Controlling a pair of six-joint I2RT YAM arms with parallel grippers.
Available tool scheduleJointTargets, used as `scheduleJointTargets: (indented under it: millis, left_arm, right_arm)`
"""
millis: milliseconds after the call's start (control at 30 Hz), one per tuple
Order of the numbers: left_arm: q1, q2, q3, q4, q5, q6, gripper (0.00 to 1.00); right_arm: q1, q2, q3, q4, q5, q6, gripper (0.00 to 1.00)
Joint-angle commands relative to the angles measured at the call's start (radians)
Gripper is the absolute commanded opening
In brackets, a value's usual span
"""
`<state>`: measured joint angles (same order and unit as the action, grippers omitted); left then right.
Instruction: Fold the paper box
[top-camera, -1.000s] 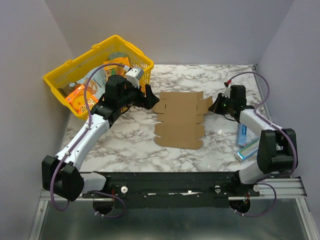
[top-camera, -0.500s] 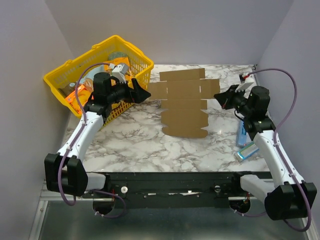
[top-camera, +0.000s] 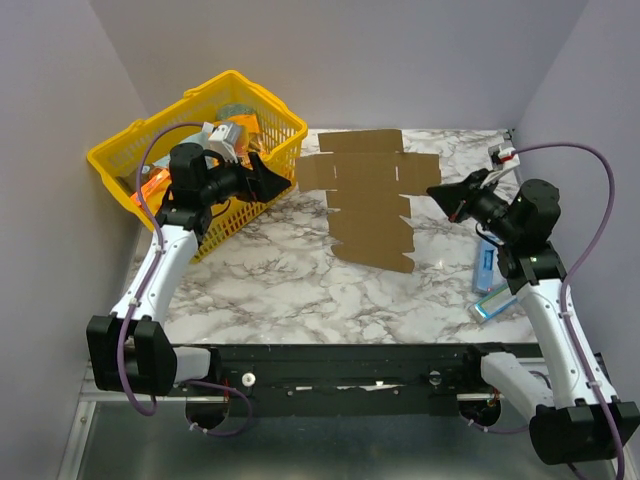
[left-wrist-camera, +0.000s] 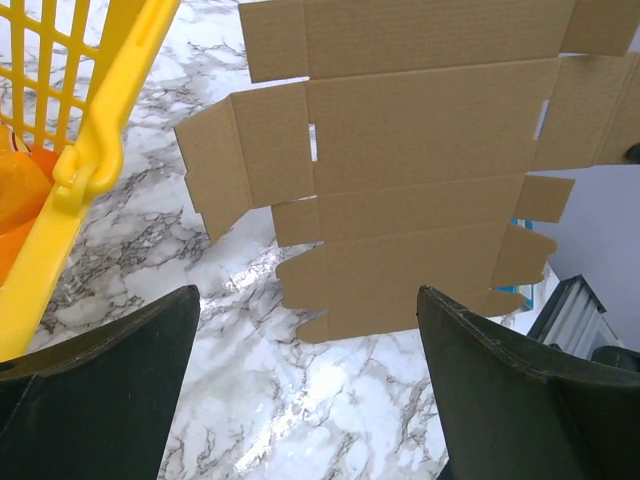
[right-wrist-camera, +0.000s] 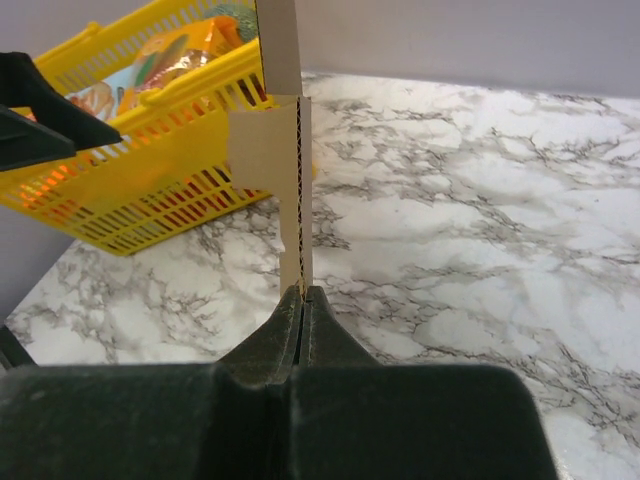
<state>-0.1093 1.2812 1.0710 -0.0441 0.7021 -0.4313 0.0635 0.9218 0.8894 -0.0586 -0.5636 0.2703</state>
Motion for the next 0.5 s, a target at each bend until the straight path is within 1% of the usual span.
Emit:
scheduleJointTargets:
  millis: [0, 67, 300, 400, 467]
  left_arm:
    - [0.045, -0.017, -0.005, 0.065, 0.086, -0.02, 0.99]
    - [0.06, -0.019, -0.016, 0.093, 0.1, -0.037, 0.99]
    - [0.062, -0.016, -0.019, 0.108, 0.12, -0.041, 0.99]
    - [0.065, -0.023, -0.017, 0.089, 0.099, -0.02, 0.99]
    - [0.065, -0.029, -0.006, 0.046, 0.05, 0.014, 0.99]
  right_arm:
    - [-0.004, -0.052, 0.06, -0.024, -0.071, 0.027, 0.0]
    - [-0.002, -0.061, 0.075, -0.029, -0.085, 0.036, 0.0]
    - [-0.002, -0.104, 0.101, -0.037, -0.14, 0.052, 0.0]
    - [-0.004, -0.116, 0.112, -0.037, -0.17, 0.056, 0.01]
    - [-0.002, -0.124, 0.117, -0.035, -0.189, 0.06, 0.0]
